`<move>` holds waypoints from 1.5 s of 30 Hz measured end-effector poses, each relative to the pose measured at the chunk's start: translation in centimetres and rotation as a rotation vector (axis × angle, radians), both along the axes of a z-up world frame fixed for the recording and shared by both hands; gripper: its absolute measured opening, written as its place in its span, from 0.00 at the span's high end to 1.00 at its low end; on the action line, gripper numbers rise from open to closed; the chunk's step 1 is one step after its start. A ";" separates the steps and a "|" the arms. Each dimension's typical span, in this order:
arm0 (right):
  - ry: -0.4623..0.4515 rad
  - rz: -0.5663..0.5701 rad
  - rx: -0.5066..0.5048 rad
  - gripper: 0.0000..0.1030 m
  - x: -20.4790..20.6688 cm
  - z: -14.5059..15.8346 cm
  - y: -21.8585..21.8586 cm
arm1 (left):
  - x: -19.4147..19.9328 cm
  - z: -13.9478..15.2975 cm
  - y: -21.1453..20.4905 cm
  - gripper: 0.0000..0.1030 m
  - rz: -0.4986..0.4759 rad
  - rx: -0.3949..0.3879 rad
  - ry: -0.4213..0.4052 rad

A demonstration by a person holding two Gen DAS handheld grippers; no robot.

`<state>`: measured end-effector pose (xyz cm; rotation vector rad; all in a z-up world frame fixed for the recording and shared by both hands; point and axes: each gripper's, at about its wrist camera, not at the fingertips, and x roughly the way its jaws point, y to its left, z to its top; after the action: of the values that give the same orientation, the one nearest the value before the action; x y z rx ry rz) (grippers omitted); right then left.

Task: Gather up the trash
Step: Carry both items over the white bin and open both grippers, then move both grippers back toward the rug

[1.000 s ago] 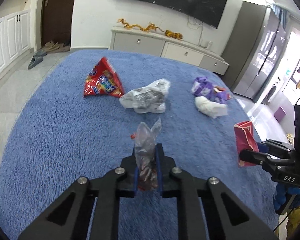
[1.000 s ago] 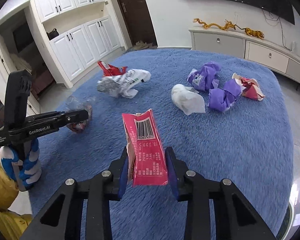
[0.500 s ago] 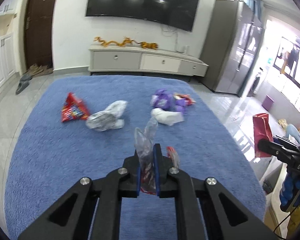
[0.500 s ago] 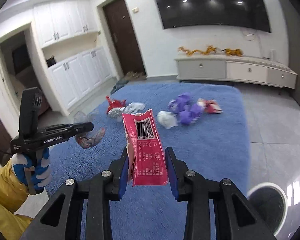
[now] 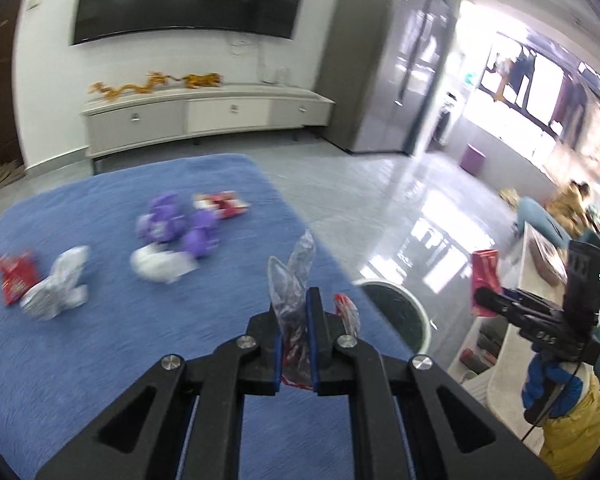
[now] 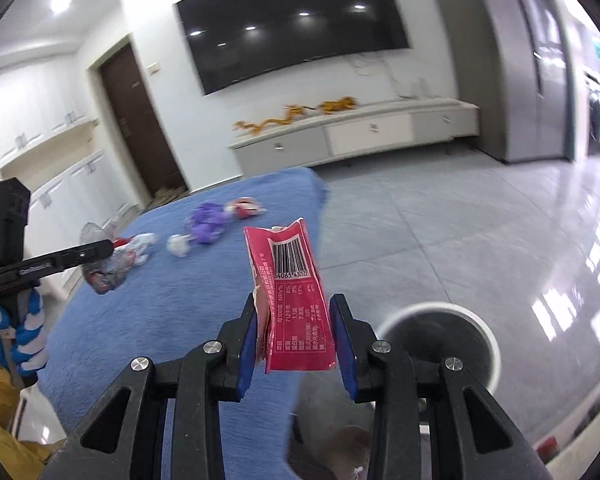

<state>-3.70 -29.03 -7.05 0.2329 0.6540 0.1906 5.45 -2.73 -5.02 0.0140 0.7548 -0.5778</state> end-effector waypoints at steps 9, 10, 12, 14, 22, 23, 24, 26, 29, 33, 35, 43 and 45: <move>0.123 -0.144 0.046 0.69 2.5 -3.6 -6.1 | 4.1 -2.9 -14.1 0.91 -0.142 0.050 0.093; 0.144 -0.160 0.047 0.69 3.0 -4.3 -6.9 | 4.3 -3.3 -15.2 0.91 -0.152 0.054 0.100; 0.172 -0.180 0.048 0.68 3.9 -5.2 -8.0 | 5.1 -4.3 -18.3 0.91 -0.171 0.071 0.112; 0.209 -0.200 0.039 0.68 5.0 -6.4 -9.1 | 5.7 -5.1 -20.6 0.90 -0.180 0.082 0.122; 0.323 -0.248 0.040 0.55 6.8 -10.3 -12.1 | 7.2 -8.9 -26.2 0.89 -0.221 0.096 0.222; 0.336 -0.253 0.037 0.54 7.0 -10.8 -12.3 | 7.4 -9.1 -26.5 0.81 -0.226 0.098 0.228; 0.346 -0.262 0.033 0.49 7.1 -11.0 -12.4 | 7.3 -9.4 -26.9 0.72 -0.233 0.101 0.235; 0.356 -0.281 0.032 0.45 6.8 -11.5 -12.6 | 7.3 -9.5 -27.0 0.48 -0.227 0.091 0.227; 0.357 -0.293 0.039 0.44 6.2 -11.6 -12.8 | 6.9 -9.4 -27.4 0.48 -0.226 0.099 0.217; 0.350 -0.321 0.011 0.40 5.7 -11.1 -12.9 | 6.5 -9.2 -27.0 0.48 -0.206 0.108 0.190; 0.337 -0.341 0.002 0.37 5.1 -10.4 -12.8 | 6.2 -8.7 -26.3 0.48 -0.192 0.117 0.169; 0.257 -0.397 -0.028 0.23 3.6 -6.3 -11.3 | 4.2 -6.0 -22.8 0.48 -0.121 0.107 0.063; 0.235 -0.400 -0.039 0.21 3.4 -5.2 -10.7 | 3.6 -5.1 -21.9 0.48 -0.111 0.099 0.038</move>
<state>-0.28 -39.72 -12.22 0.3466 0.8281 -0.2371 9.07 -24.67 -10.08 0.1377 0.8230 -0.6471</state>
